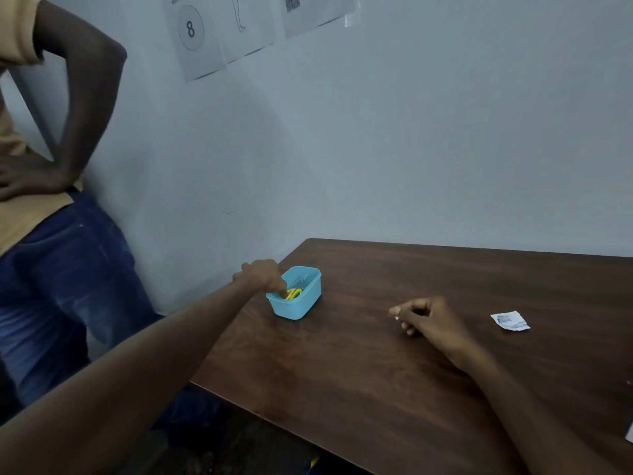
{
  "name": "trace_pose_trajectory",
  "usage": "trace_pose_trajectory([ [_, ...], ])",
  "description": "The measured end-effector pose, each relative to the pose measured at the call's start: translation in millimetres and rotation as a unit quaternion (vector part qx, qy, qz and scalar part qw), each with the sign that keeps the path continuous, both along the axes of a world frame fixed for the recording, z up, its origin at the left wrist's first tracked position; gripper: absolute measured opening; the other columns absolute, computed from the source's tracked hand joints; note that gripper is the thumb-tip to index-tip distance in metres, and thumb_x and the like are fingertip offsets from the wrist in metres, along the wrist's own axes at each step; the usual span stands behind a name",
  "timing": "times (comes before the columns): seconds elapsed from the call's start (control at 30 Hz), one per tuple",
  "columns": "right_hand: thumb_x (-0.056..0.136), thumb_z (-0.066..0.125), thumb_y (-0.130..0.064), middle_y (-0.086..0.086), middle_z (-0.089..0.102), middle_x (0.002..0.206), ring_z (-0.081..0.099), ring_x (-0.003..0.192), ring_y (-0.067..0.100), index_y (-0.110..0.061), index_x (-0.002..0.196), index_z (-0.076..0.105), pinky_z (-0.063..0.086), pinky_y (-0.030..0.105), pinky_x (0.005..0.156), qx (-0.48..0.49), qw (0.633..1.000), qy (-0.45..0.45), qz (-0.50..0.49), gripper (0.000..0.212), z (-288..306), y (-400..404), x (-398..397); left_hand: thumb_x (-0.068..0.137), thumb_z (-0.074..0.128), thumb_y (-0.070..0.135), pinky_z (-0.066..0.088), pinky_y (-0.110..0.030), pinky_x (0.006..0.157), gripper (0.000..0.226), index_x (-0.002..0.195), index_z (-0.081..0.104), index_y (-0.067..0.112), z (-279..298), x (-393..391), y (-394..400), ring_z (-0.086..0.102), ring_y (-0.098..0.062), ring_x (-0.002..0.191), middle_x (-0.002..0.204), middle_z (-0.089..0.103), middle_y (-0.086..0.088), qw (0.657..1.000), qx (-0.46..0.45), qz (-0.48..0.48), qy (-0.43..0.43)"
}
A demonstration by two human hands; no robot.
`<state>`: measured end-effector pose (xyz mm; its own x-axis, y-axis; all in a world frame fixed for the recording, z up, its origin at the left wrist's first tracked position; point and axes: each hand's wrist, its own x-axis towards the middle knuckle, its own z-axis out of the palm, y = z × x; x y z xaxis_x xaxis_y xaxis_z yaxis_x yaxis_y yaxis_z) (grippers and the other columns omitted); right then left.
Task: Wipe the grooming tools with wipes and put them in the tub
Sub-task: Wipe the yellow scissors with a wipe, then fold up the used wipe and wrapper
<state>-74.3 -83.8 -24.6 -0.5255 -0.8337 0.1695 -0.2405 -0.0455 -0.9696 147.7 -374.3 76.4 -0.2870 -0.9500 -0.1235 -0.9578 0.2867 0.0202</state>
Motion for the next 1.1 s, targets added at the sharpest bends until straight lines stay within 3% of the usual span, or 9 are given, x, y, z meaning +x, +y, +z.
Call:
trace_pose_trajectory([
  [0.17,0.095,0.079,-0.019,0.0,0.076,0.071,0.066,0.066,0.011,-0.017,0.087,0.085,0.054,0.027,0.067,0.003,1.0,0.007,0.003,0.01,0,0,-1,0.05,0.081,0.065,0.052,-0.051,0.108,0.099,0.136,0.061,0.022,-29,-9,-39,0.064,-0.028,0.12,0.128,0.067,-0.002,1.0,0.025,-0.004,-0.007],
  [0.33,0.094,0.08,-0.019,0.007,0.079,0.08,0.067,0.068,0.014,-0.018,0.089,0.086,0.055,0.03,0.068,-0.001,1.0,0.005,0.002,0.008,-1,0,-3,0.075,0.091,0.054,0.056,-0.034,0.099,0.077,0.132,0.064,0.01,-6,-4,-6,0.066,-0.021,0.106,0.121,0.068,-0.005,0.999,0.035,-0.019,0.034],
  [0.43,0.095,0.078,-0.019,0.007,0.08,0.082,0.068,0.069,0.016,-0.018,0.09,0.086,0.056,0.032,0.07,-0.001,1.0,-0.002,-0.01,0.009,-3,-3,-4,0.076,0.088,0.056,0.058,-0.035,0.092,0.063,0.116,0.071,0.011,2,-7,-2,0.067,-0.021,0.098,0.101,0.068,0.0,0.997,0.008,-0.044,0.058],
  [0.53,0.1,0.071,-0.011,0.005,0.081,0.093,0.071,0.072,0.016,-0.015,0.096,0.083,0.058,0.034,0.07,-0.01,0.999,-0.015,-0.028,0.013,-3,-3,-5,0.075,0.083,0.061,0.06,-0.039,0.089,0.048,0.084,0.067,0.017,11,-16,11,0.069,-0.021,0.088,0.083,0.068,0.001,0.992,-0.038,-0.075,0.099],
  [0.67,0.099,0.069,-0.008,0.008,0.079,0.084,0.07,0.068,0.018,-0.018,0.099,0.081,0.059,0.041,0.072,-0.014,0.996,-0.007,-0.089,0.016,-3,-2,-9,0.088,0.08,0.044,0.058,-0.035,0.08,0.04,0.059,0.062,0.024,11,-46,50,0.066,-0.016,0.074,0.064,0.063,0.01,0.952,-0.088,-0.206,0.207],
  [0.77,0.098,0.07,-0.006,0.006,0.078,0.081,0.069,0.065,0.018,-0.018,0.1,0.08,0.058,0.037,0.069,-0.024,0.991,-0.006,-0.133,0.016,-3,0,-15,0.086,0.076,0.042,0.06,-0.038,0.089,0.017,0.078,0.08,0.028,-6,-76,80,0.07,-0.015,0.09,0.086,0.076,0.008,0.908,-0.128,-0.274,0.29],
  [0.9,0.096,0.071,-0.008,0.007,0.078,0.082,0.07,0.063,0.012,-0.017,0.097,0.079,0.057,0.031,0.061,-0.063,0.976,-0.013,-0.207,0.012,0,6,-20,0.091,0.071,0.036,0.05,-0.035,0.096,0.012,0.099,0.08,0.033,-44,-119,128,0.064,-0.016,0.104,0.104,0.072,0.008,0.849,-0.123,-0.365,0.361],
  [1.1,0.094,0.072,-0.011,-0.003,0.074,0.065,0.069,0.058,0.012,-0.025,0.09,0.077,0.061,0.044,0.07,-0.093,0.941,0.003,-0.325,0.015,3,10,-35,0.095,0.071,0.042,0.057,-0.037,0.09,0.021,0.112,0.078,0.034,-82,-170,171,0.067,-0.019,0.107,0.113,0.072,0.003,0.843,-0.035,-0.433,0.316],
])
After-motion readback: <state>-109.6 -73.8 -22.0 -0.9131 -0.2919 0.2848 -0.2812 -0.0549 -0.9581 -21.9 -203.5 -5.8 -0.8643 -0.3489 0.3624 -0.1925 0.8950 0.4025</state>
